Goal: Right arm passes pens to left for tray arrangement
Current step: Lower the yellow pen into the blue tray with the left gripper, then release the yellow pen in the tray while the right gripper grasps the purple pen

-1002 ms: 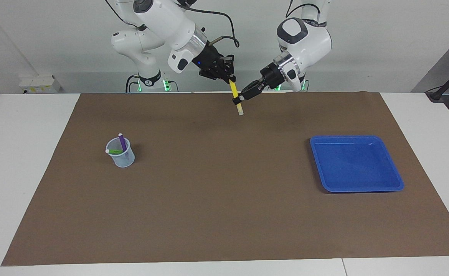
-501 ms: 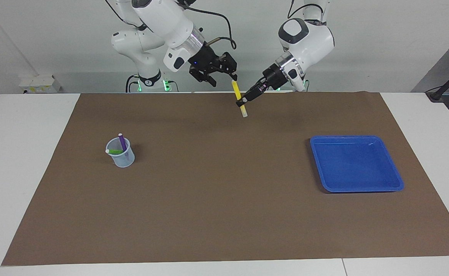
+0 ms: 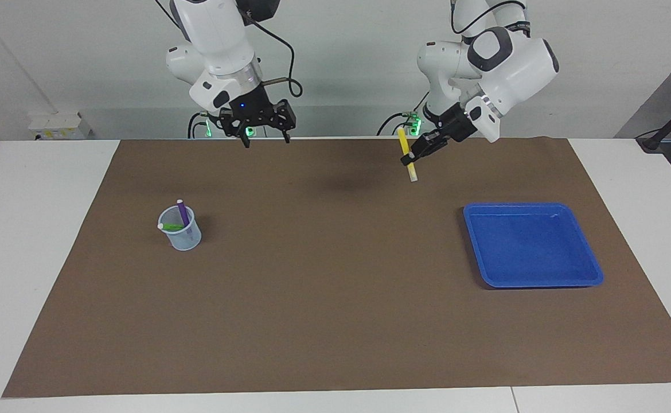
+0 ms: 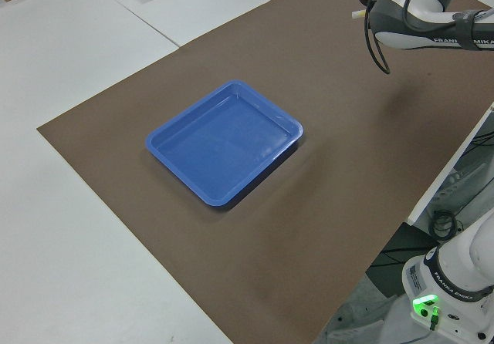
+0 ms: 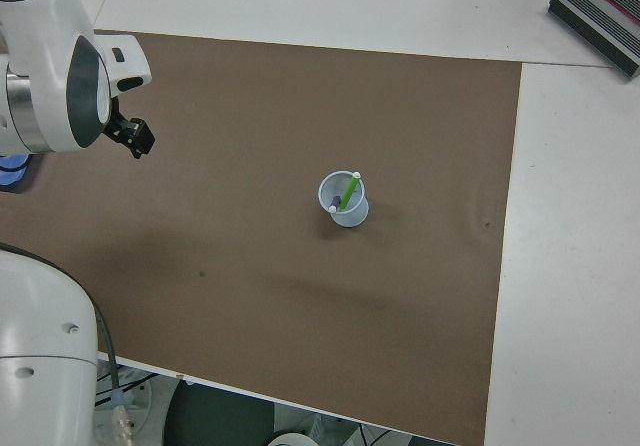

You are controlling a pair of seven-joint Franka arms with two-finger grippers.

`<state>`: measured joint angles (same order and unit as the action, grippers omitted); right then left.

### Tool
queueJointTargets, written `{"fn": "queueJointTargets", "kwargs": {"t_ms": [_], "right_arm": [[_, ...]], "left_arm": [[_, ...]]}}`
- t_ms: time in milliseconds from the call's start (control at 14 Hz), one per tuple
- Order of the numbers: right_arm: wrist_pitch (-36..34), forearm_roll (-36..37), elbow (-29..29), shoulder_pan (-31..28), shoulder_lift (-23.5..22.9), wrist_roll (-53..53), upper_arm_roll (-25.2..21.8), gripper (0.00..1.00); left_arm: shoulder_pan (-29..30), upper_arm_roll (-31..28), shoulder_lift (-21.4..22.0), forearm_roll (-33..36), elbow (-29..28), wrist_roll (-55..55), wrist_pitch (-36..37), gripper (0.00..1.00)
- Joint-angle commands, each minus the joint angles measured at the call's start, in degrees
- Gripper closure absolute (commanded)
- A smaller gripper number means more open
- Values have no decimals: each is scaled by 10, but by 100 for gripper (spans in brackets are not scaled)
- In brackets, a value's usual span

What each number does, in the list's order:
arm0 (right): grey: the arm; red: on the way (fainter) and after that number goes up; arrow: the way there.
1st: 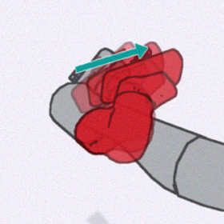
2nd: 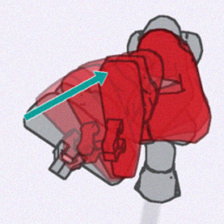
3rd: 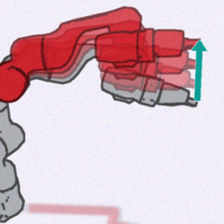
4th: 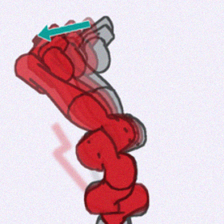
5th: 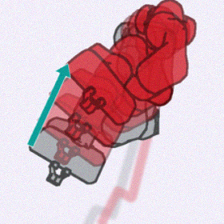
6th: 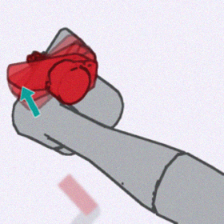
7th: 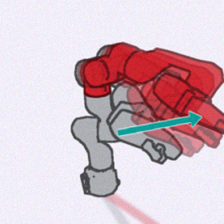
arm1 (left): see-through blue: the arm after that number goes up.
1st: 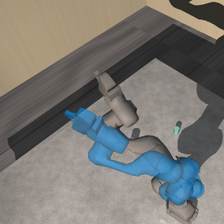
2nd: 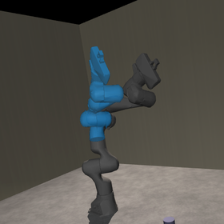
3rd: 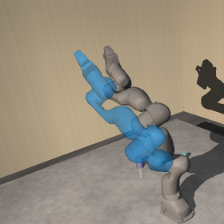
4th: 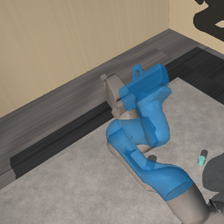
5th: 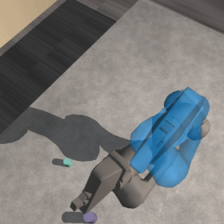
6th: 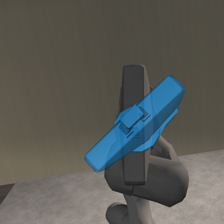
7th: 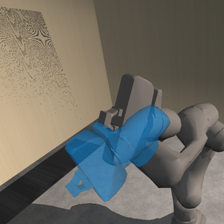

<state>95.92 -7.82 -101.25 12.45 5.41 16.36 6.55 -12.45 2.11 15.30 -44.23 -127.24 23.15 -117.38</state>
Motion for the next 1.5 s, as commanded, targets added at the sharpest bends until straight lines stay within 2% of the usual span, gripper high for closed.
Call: {"fn": "queueJointTargets", "kwargs": {"t_ms": [0,215,572,715,859,1145,1431], "right_arm": [[-2,35,-48,-70,28,-121,5,0],[8,74,-80,-133,33,-214,6,0],[94,83,-166,-158,31,-214,5,0],[123,92,-188,-167,22,-214,5,0],[159,135,-207,-175,9,-224,7,0],[190,156,-238,-191,-7,-258,7,0],[241,164,-256,-205,-19,-287,6,8]], "left_arm": [[33,4,4,66,5,-70,43,100],[55,4,3,129,6,-128,48,100],[95,3,-33,235,34,-235,50,100],[110,3,-49,252,34,-267,44,100],[124,3,-71,287,33,-296,29,100],[138,3,-115,324,43,-327,-18,100],[156,3,-154,348,53,-348,-50,100]]}}
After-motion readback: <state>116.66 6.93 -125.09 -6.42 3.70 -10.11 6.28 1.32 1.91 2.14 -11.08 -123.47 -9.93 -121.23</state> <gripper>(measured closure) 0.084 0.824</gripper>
